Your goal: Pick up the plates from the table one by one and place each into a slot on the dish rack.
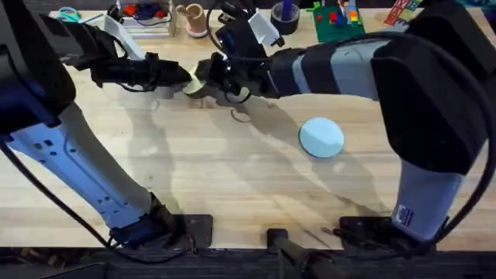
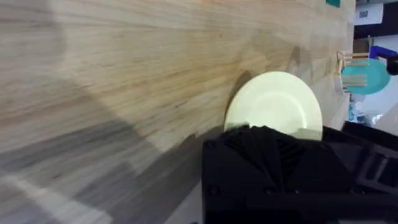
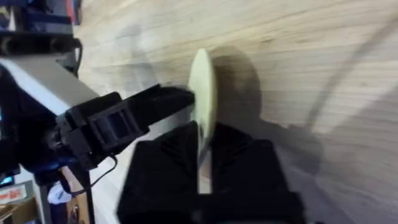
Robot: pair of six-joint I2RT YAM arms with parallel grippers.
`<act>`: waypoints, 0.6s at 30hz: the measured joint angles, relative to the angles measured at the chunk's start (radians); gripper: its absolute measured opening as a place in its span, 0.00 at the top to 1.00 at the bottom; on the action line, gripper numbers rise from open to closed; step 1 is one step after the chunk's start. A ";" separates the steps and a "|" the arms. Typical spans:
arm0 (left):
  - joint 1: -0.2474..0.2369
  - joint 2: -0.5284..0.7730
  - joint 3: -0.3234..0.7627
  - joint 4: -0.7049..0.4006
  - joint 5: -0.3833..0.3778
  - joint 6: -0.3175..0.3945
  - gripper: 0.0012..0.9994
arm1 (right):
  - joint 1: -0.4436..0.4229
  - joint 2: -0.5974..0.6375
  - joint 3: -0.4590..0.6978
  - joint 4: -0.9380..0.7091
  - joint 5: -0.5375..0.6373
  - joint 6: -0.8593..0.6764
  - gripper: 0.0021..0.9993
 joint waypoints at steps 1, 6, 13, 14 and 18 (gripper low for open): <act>0.001 0.000 0.001 0.001 0.000 0.000 0.96 | -0.001 0.003 0.000 -0.001 0.001 0.001 0.94; 0.005 0.000 0.001 0.002 -0.002 0.000 0.96 | -0.002 0.009 0.000 0.008 0.000 0.003 0.97; 0.005 0.000 0.001 0.001 -0.002 0.000 0.96 | -0.002 0.009 0.000 0.009 0.000 0.000 0.97; 0.005 0.000 0.001 0.000 -0.002 0.000 0.96 | -0.003 0.009 0.000 0.009 -0.001 -0.003 0.97; 0.004 0.000 0.010 -0.020 -0.010 0.000 0.96 | -0.009 0.009 0.000 0.006 -0.008 -0.036 0.97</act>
